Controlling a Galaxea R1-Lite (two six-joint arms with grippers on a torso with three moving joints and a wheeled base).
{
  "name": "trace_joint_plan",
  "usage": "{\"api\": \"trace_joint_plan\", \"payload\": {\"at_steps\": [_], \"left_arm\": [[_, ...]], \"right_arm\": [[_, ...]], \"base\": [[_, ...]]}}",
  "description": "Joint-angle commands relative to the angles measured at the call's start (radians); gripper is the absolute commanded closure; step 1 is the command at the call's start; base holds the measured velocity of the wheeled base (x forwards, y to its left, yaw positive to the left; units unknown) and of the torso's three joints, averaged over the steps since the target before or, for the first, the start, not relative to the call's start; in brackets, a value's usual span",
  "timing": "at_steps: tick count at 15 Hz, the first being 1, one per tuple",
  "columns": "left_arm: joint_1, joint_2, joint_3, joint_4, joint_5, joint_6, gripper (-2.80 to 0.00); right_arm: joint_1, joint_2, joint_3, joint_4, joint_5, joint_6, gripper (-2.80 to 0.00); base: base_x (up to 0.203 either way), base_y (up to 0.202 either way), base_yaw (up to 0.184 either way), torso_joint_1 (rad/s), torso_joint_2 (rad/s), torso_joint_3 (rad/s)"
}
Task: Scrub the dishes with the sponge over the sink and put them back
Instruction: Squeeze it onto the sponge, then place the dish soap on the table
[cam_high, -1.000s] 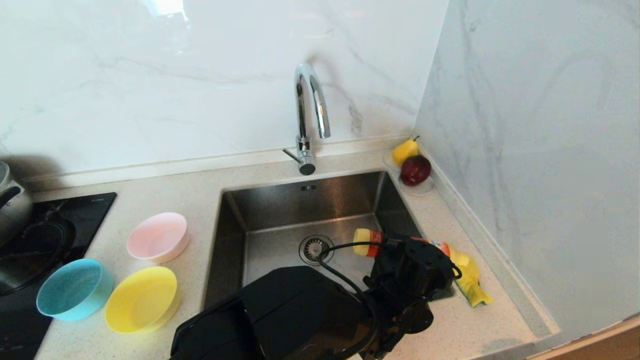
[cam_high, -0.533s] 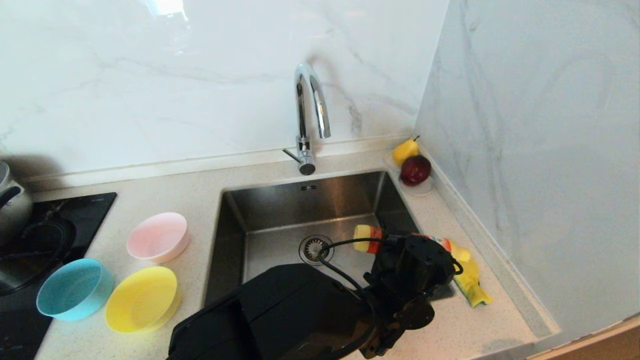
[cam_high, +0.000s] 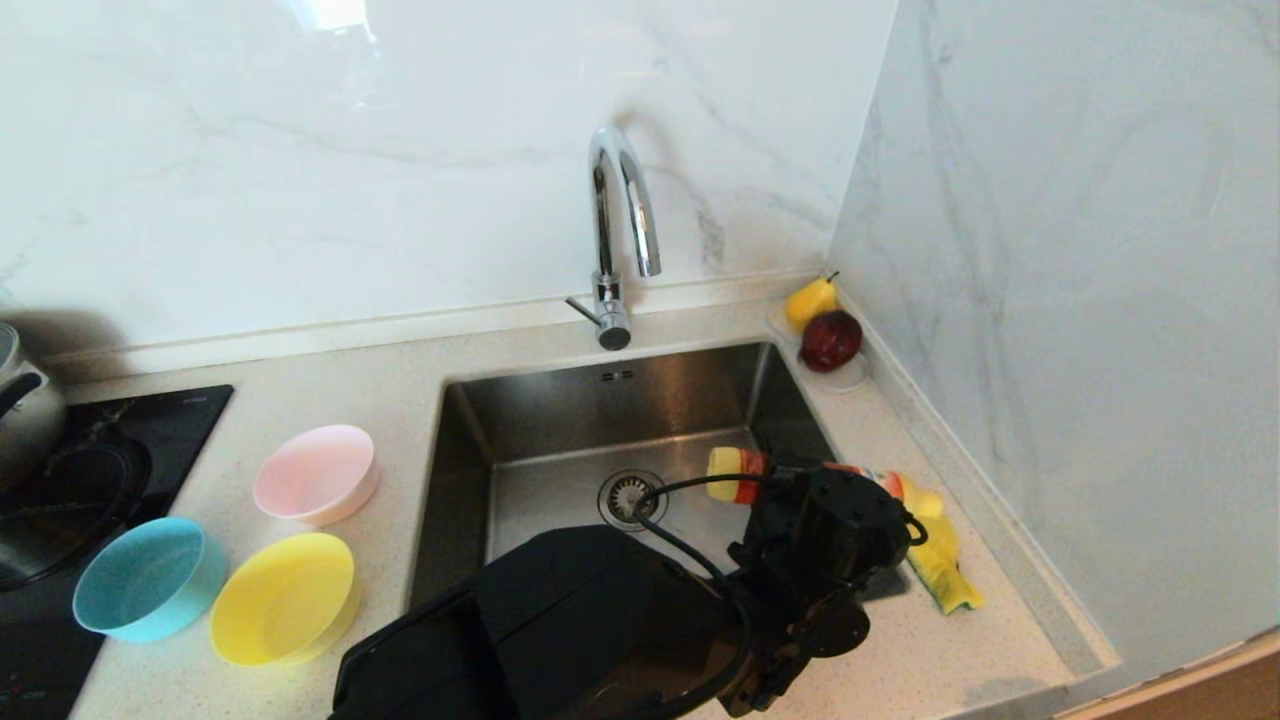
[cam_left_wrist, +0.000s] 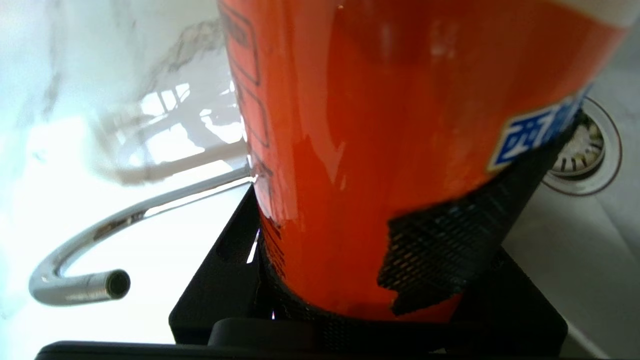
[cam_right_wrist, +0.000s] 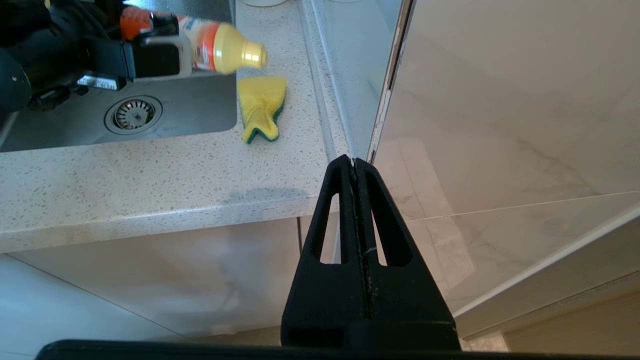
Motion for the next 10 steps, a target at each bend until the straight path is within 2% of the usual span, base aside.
{"api": "trace_joint_plan", "payload": {"at_steps": [1, 3, 10], "left_arm": [[0.0, -0.004, 0.003, -0.032, 0.006, 0.003, 0.0], [0.0, -0.018, 0.008, -0.054, 0.005, -0.022, 0.0], [0.006, -0.088, -0.002, -0.023, 0.006, -0.229, 0.0]], "right_arm": [[0.0, 0.0, 0.0, 0.0, 0.0, 0.0, 0.0], [0.0, 0.0, 0.0, 0.0, 0.0, 0.001, 0.0], [0.0, 0.0, 0.0, 0.0, 0.0, 0.001, 0.0]], "base": [[0.0, 0.0, 0.0, 0.0, 0.0, 0.0], [0.0, 0.0, 0.0, 0.0, 0.0, 0.0], [0.0, 0.0, 0.0, 0.0, 0.0, 0.0]]}}
